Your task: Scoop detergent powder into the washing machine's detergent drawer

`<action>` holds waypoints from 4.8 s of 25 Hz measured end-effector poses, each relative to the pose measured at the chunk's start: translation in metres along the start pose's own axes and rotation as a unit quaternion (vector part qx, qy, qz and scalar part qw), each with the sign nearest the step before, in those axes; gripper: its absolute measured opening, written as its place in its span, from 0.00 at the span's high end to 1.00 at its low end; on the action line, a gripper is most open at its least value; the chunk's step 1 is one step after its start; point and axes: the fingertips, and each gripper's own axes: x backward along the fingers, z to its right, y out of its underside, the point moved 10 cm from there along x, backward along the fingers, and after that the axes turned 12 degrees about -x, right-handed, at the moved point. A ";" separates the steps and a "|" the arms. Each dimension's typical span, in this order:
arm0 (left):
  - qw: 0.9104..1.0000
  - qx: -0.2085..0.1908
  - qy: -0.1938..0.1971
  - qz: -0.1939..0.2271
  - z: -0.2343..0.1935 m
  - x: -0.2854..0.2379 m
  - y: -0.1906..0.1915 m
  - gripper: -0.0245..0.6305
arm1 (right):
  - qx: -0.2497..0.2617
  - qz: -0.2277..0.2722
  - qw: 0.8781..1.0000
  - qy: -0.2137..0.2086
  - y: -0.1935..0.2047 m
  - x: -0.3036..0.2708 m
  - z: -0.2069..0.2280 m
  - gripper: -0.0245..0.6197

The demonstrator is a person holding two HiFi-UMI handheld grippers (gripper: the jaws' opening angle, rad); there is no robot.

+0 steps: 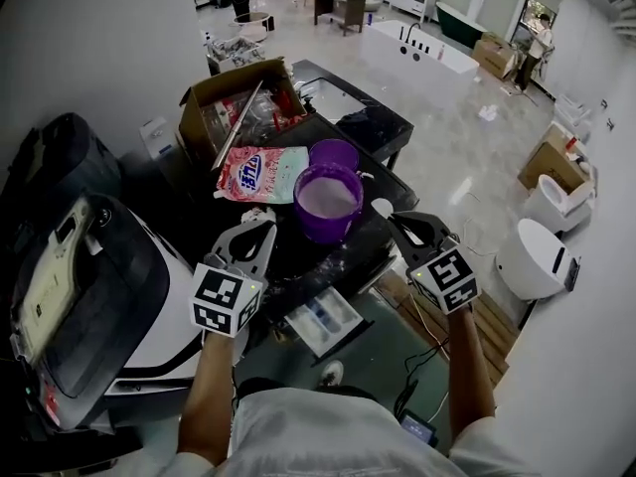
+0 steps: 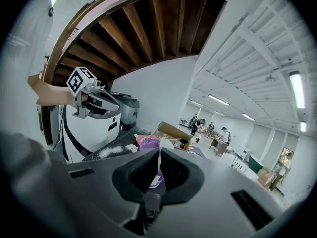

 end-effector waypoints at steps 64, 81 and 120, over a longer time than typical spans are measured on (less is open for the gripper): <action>0.985 0.073 0.154 -0.035 -0.135 -0.149 0.125 0.95 | 0.281 -0.515 0.738 -0.333 0.019 -0.270 0.009 0.94; 0.983 0.075 0.161 -0.042 -0.128 -0.145 0.130 0.95 | 0.265 -0.591 0.650 -0.398 0.014 -0.271 0.002 0.94; 0.975 0.057 0.211 -0.037 -0.096 -0.147 0.113 0.95 | -0.039 -0.390 0.862 -0.322 -0.003 -0.226 0.048 0.94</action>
